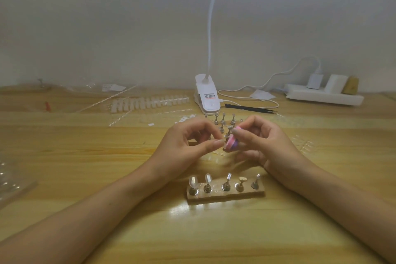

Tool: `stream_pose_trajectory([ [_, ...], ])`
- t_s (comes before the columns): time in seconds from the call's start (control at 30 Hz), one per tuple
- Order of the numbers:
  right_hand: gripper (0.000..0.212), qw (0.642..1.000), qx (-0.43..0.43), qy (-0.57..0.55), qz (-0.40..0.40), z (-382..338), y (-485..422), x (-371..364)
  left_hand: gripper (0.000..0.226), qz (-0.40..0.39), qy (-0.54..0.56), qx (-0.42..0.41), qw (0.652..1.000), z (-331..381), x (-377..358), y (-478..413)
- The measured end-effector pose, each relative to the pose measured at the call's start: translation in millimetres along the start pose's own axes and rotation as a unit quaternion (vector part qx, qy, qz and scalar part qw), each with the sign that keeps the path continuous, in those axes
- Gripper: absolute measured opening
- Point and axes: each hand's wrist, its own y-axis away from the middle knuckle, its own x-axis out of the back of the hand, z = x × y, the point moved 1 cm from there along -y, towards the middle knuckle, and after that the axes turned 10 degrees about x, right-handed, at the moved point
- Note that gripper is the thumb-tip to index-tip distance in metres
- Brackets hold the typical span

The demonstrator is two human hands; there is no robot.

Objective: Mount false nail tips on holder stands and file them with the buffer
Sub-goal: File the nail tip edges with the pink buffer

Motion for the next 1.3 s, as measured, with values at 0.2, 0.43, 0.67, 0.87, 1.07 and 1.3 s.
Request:
stream_pose_trajectory([
  [0.2, 0.038, 1.0, 0.005, 0.018, -0.012, 0.7, 0.7, -1.0, 0.013, -0.008, 0.017, 0.003, 1.0, 2.2, -0.3, 0.4],
  [0.43, 0.037, 1.0, 0.001, 0.008, -0.009, 0.5, 0.6, -0.4, 0.016, -0.01, 0.029, 0.006, 1.0, 2.4, -0.7, 1.4],
  [0.67, 0.039, 0.999, 0.009, 0.023, -0.025, 1.1, 1.6, -1.2, 0.011, -0.008, 0.022, 0.005, 1.0, 1.9, -0.2, 1.3],
  [0.87, 0.041, 0.997, 0.009, 0.057, -0.059, 0.9, 1.6, -3.3, 0.012, -0.015, 0.028, 0.007, 0.999, 2.5, -0.4, 1.3],
  [1.07, 0.041, 0.999, -0.005, 0.009, -0.034, -1.9, -2.0, 0.7, 0.006, -0.028, 0.019, -0.005, 0.999, 4.1, -1.9, 2.8],
  [1.3, 0.034, 0.997, 0.012, 0.031, -0.07, 0.1, 1.8, -1.0, 0.009, -0.024, 0.022, 0.002, 0.999, 2.5, -1.6, 1.9],
])
